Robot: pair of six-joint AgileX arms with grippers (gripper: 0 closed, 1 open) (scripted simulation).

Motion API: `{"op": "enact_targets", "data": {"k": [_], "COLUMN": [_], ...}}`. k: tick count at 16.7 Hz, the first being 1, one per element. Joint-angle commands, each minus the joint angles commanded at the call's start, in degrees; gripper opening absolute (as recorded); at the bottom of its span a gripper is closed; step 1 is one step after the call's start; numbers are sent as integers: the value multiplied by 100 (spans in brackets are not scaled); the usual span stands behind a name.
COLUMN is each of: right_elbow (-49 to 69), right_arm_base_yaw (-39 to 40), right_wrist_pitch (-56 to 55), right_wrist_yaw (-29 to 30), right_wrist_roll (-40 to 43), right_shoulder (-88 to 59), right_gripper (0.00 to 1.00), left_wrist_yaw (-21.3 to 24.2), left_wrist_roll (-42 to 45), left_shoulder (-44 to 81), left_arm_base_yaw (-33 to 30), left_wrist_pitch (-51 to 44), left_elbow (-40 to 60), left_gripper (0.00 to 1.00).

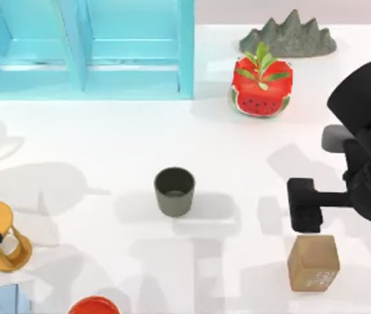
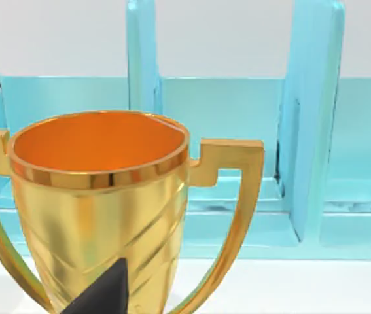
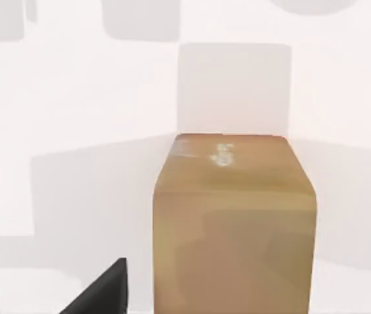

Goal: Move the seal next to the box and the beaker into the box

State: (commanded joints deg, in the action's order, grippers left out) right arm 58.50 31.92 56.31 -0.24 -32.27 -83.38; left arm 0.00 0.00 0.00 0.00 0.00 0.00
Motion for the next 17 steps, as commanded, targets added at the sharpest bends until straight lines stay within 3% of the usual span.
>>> {"op": "enact_targets", "data": {"k": [4,11,17], "right_elbow": [693,740,-14], "right_arm_base_yaw": [413,440,469], "right_wrist_pitch": [699,742,-486], "right_wrist_yaw": [-4,-5,-4], "right_wrist_roll": [-439,-482,-503], "right_shoulder": [-801,-860,-1284], "right_gripper": [100,100,100], "left_wrist_yaw": [0,0,0], "left_wrist_roll": [0,0,0], "left_shoulder": [0,0,0], "left_arm_base_yaw": [0,0,0], "left_wrist_pitch": [0,0,0], "left_elbow": [0,0,0], "left_gripper": [100,100,100]}}
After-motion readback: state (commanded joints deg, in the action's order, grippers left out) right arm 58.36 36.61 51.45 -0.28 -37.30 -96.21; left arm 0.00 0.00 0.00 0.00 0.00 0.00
